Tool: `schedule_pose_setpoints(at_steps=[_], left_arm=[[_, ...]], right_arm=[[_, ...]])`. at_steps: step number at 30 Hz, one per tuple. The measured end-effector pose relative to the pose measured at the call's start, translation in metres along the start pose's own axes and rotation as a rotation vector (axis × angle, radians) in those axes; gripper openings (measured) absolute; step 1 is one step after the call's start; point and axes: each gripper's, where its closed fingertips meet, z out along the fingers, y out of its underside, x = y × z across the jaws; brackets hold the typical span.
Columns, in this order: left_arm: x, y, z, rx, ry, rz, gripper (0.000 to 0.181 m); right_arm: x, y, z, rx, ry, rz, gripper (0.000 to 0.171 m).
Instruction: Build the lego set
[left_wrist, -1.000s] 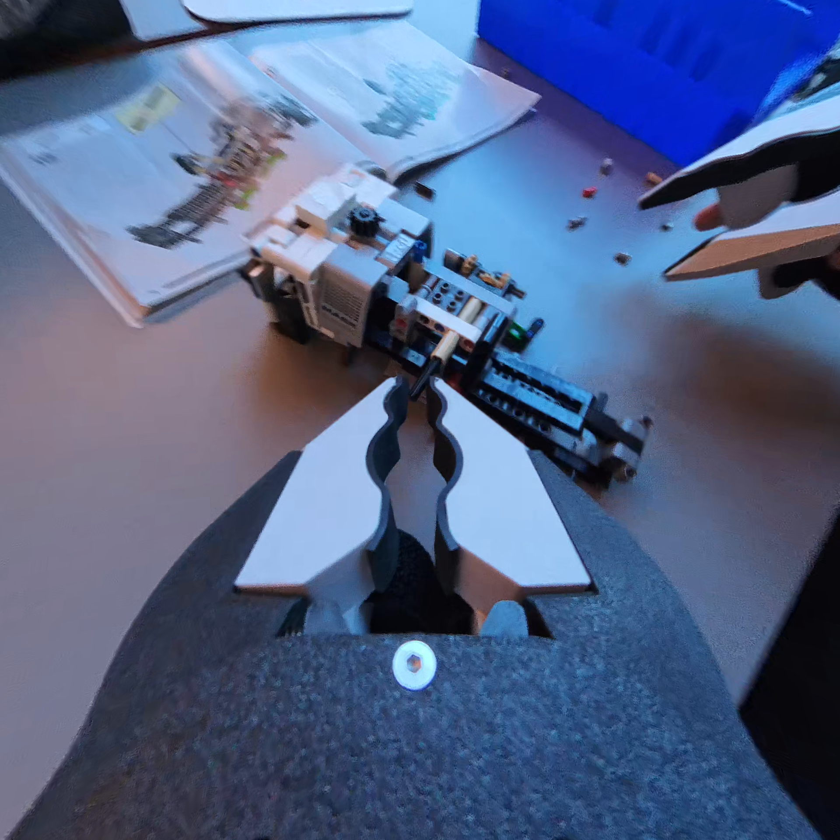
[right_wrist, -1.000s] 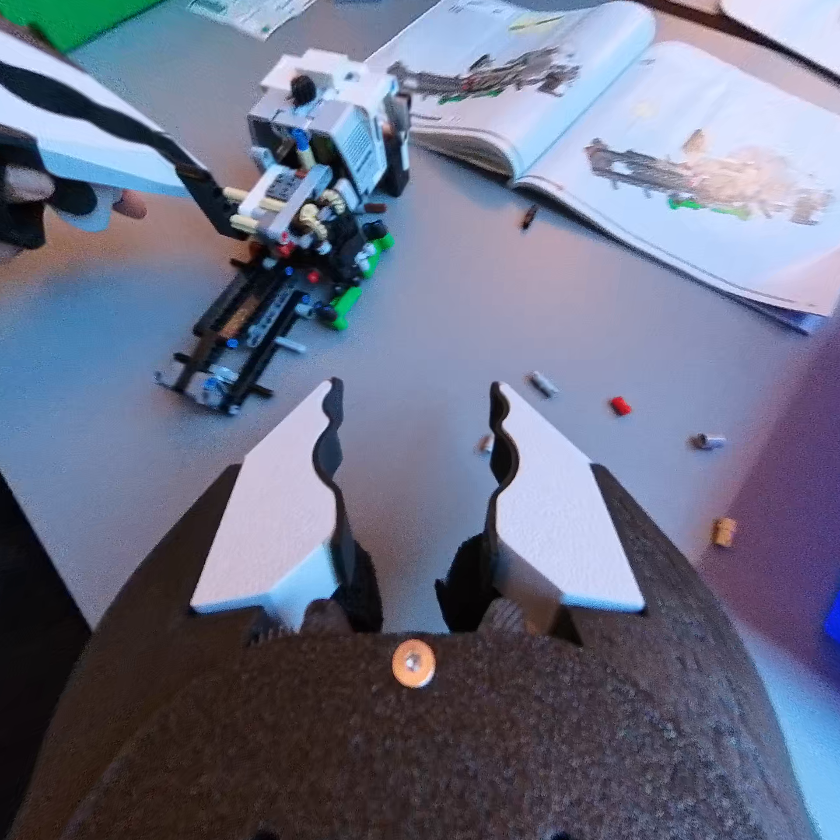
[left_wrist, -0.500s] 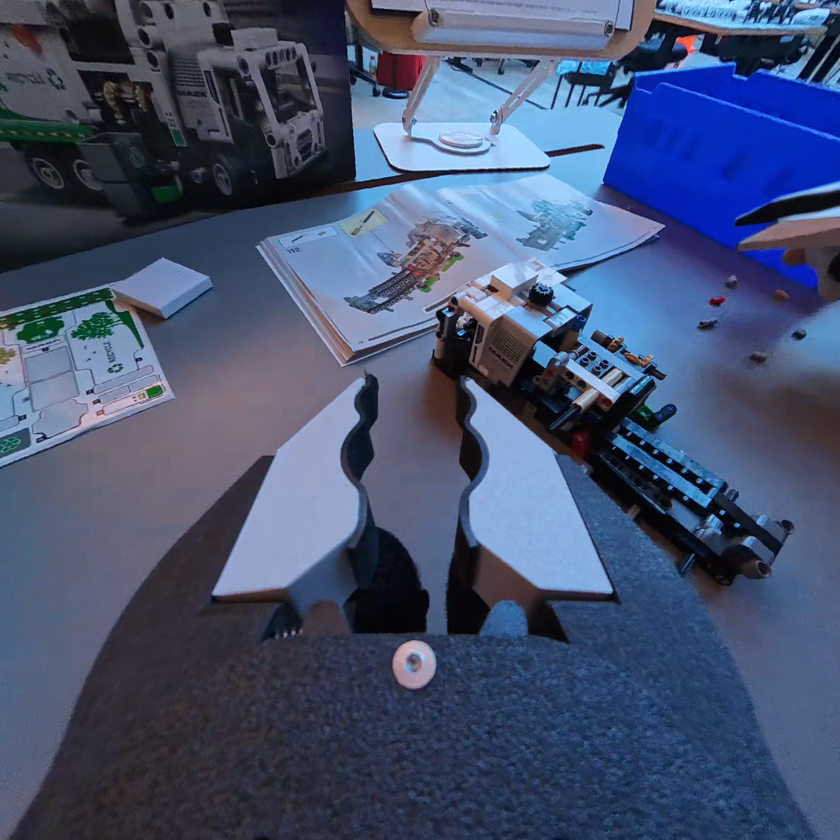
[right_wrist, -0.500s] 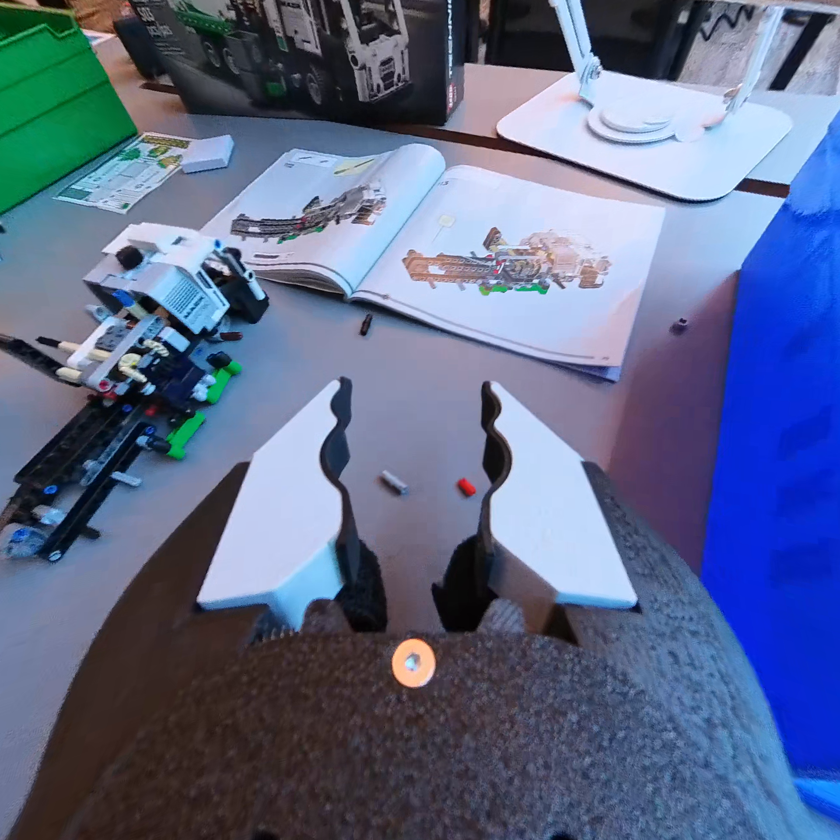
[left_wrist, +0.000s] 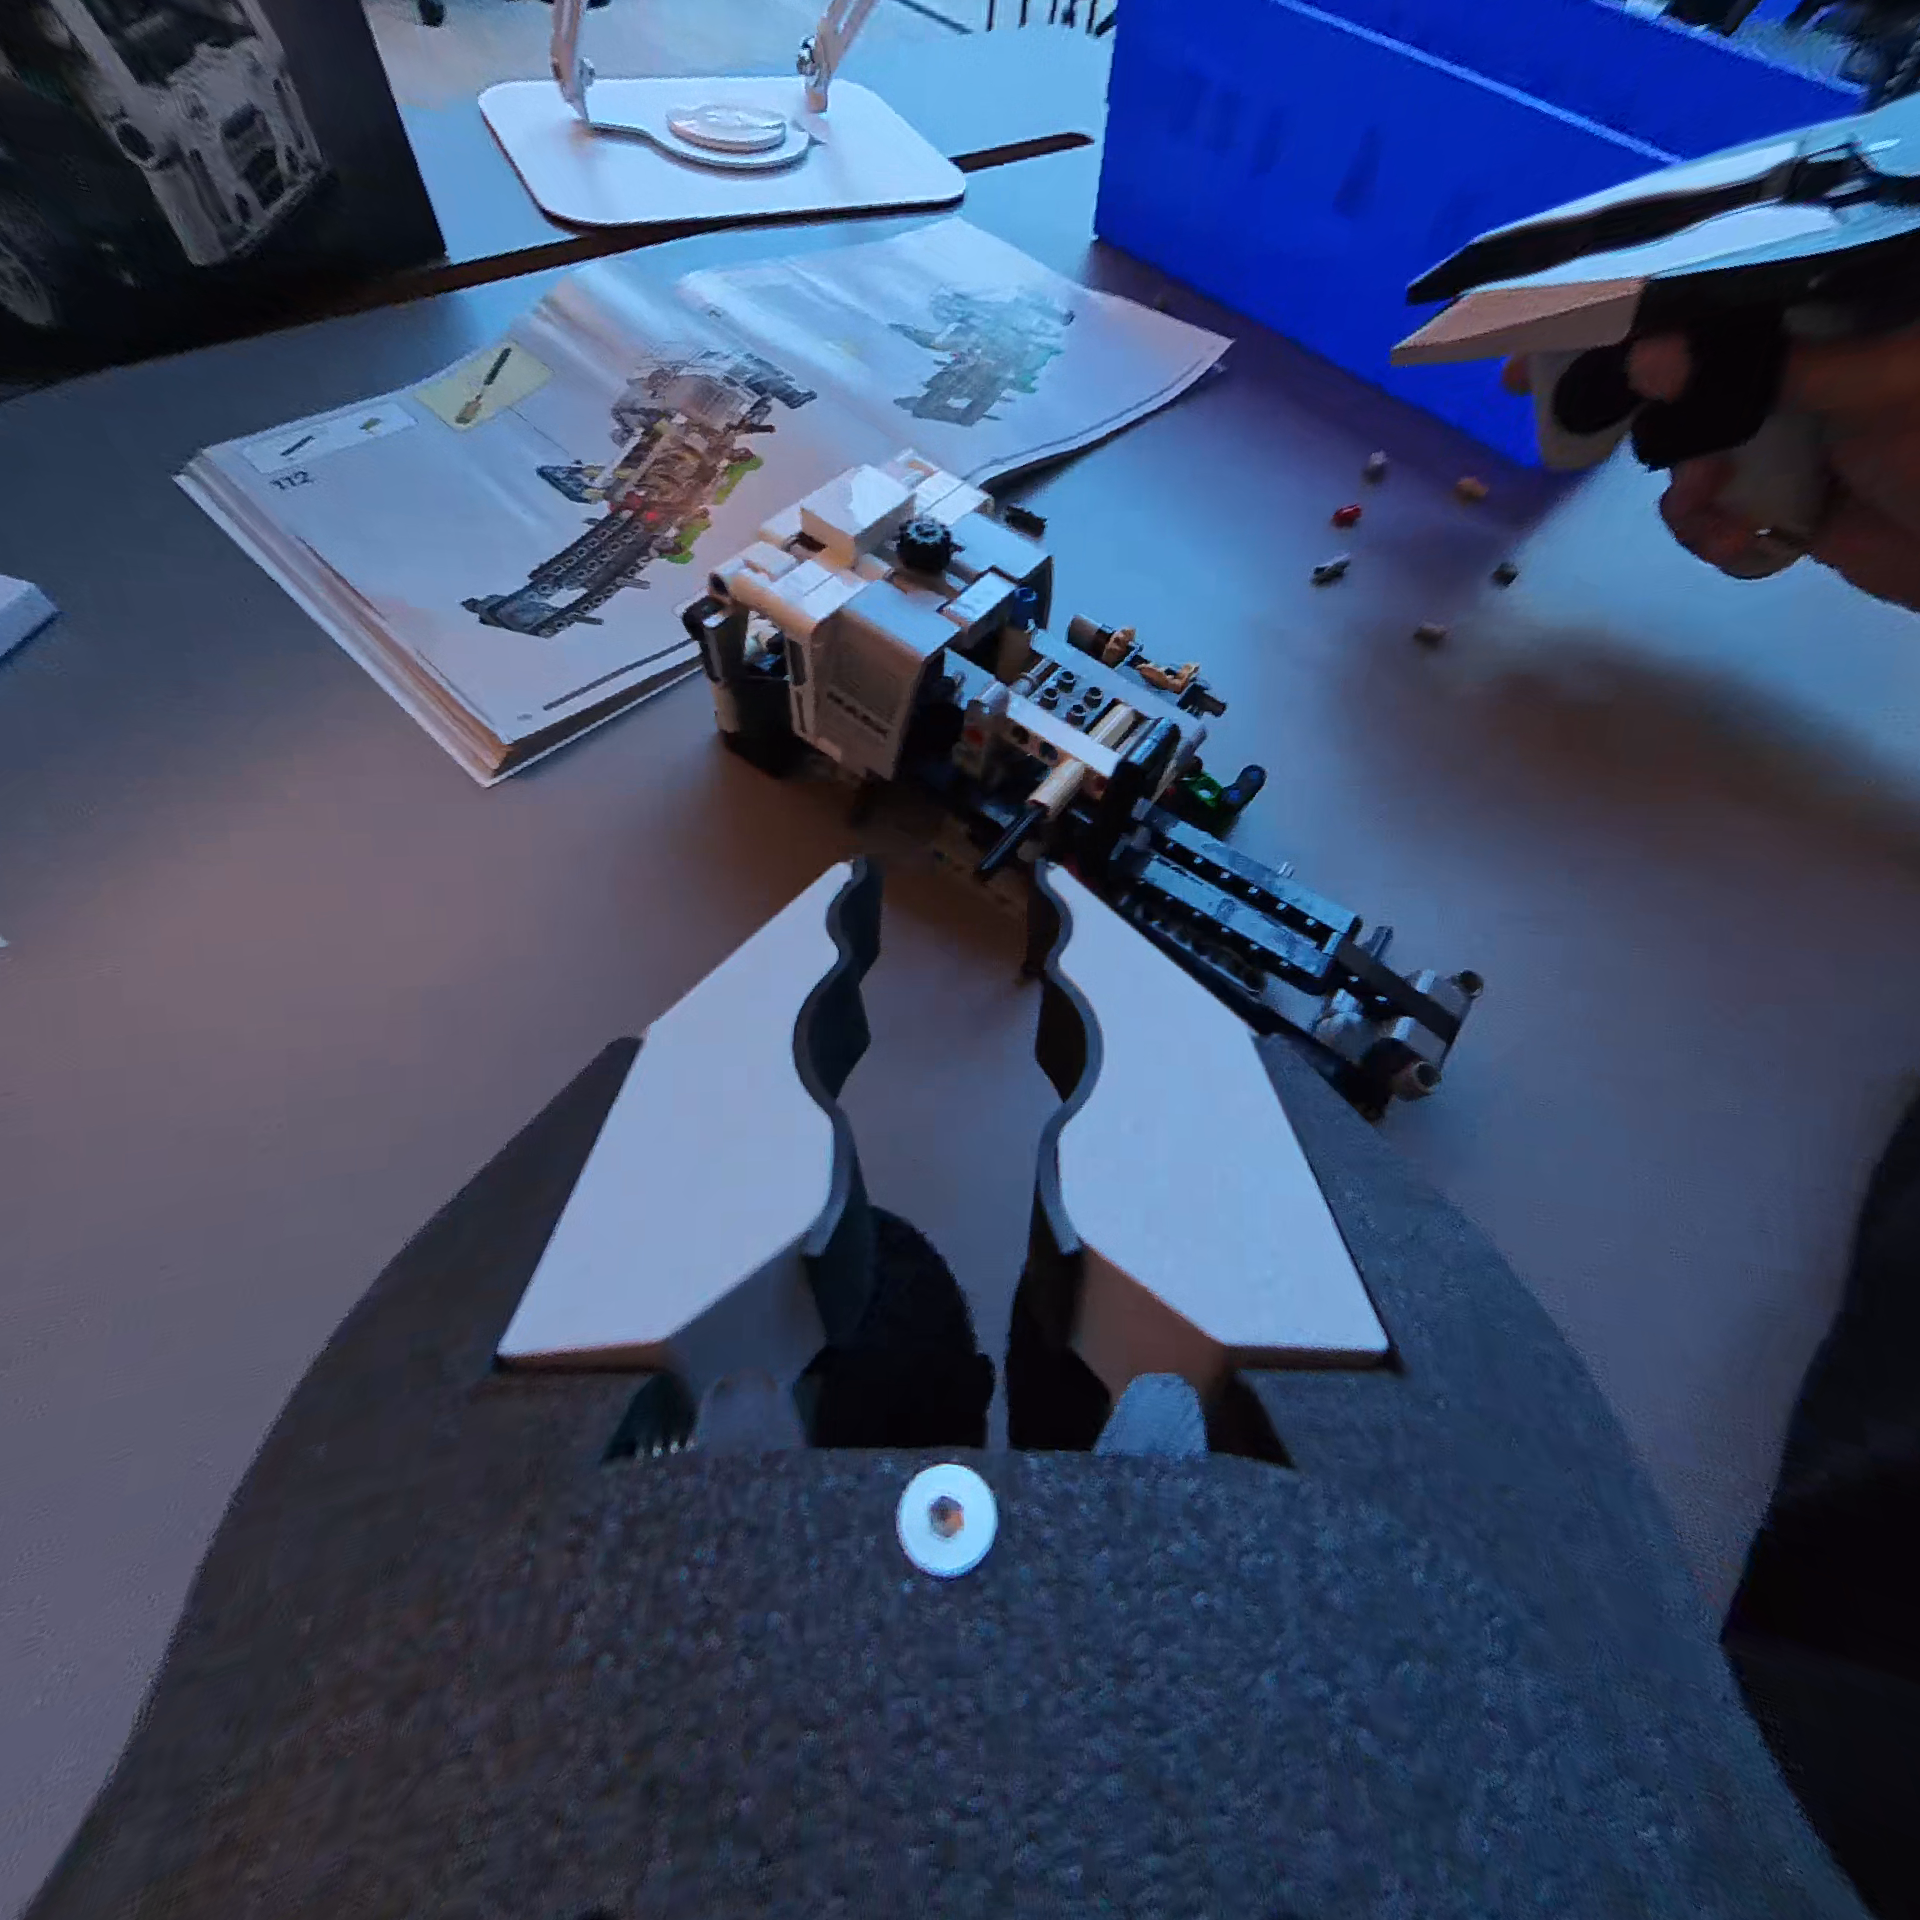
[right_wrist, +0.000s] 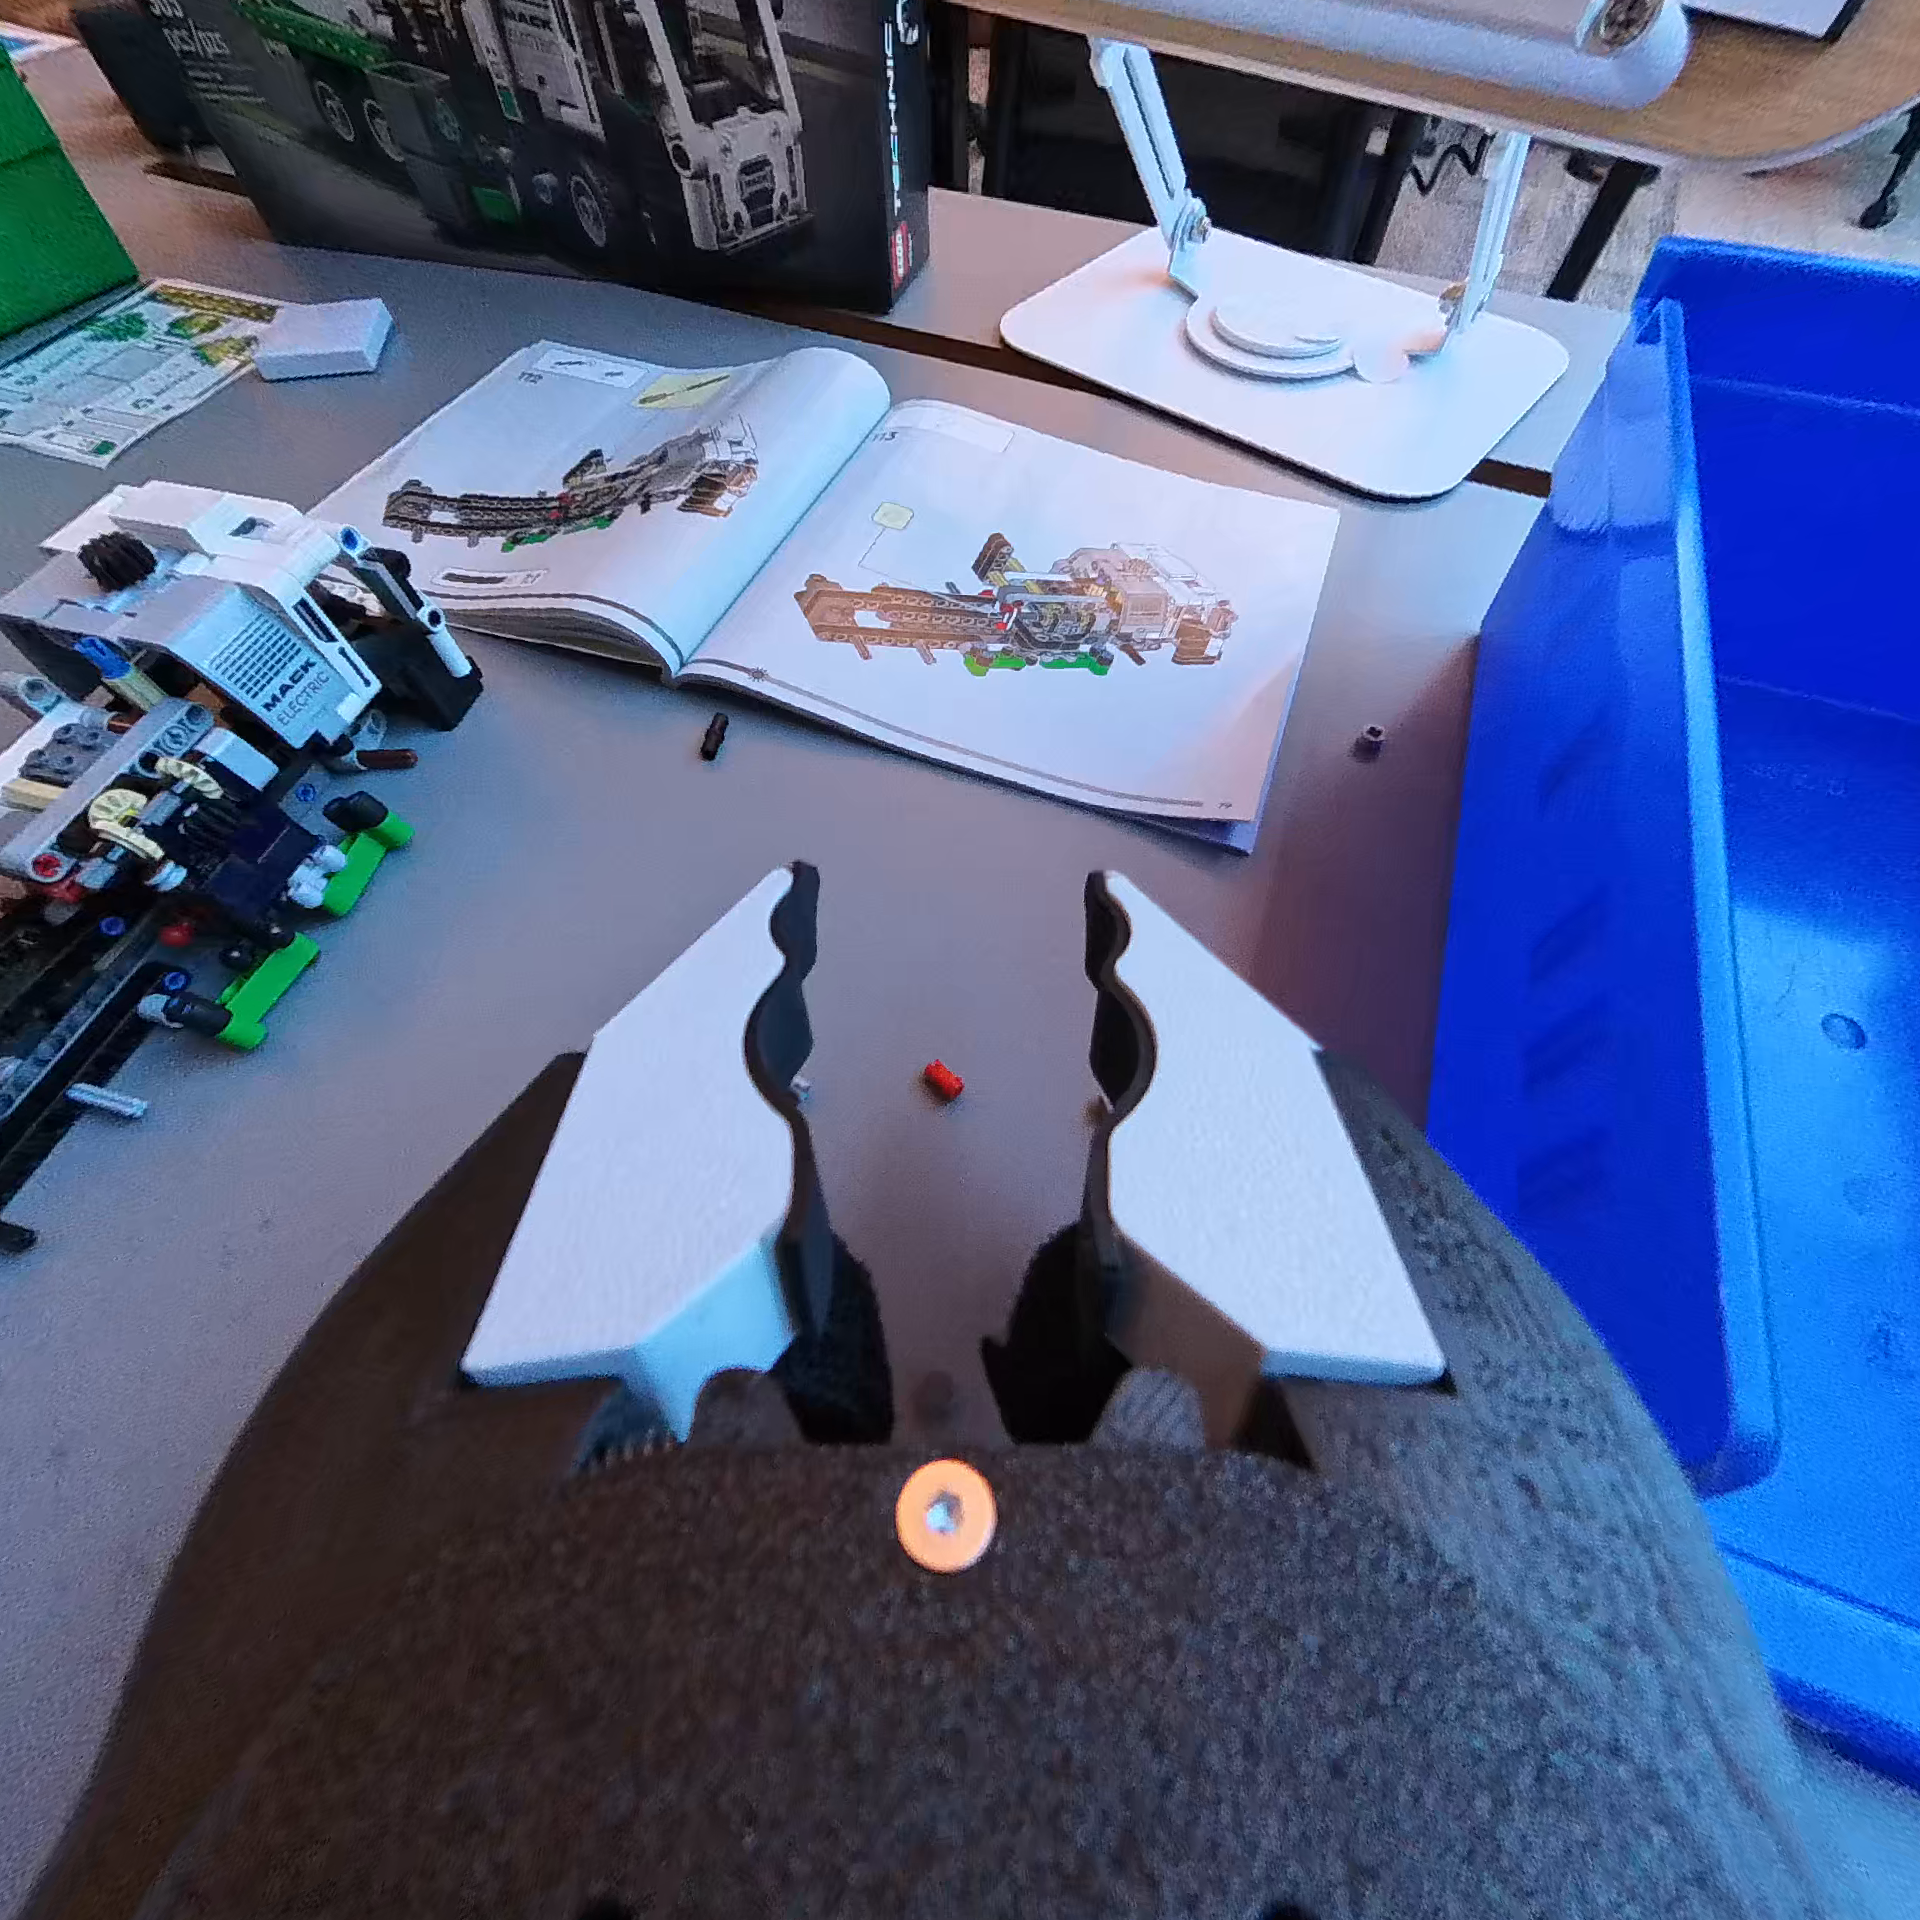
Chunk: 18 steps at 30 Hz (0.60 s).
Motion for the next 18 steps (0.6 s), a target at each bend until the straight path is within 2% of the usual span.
schedule_pose_setpoints(at_steps=[6,12,18], left_arm=[[-0.015,0.000,-0.002,0.026,-0.017,-0.087,0.025],[-0.028,0.003,-0.002,0.042,-0.122,-0.031,0.020],[-0.023,0.005,0.017,0.002,-0.068,-0.023,0.019]], right_arm=[[0.005,0.009,-0.005,-0.028,0.039,-0.013,0.049],[0.018,0.044,-0.043,-0.141,0.144,-0.069,0.047],[0.016,0.084,-0.073,-0.225,0.132,0.033,0.045]])
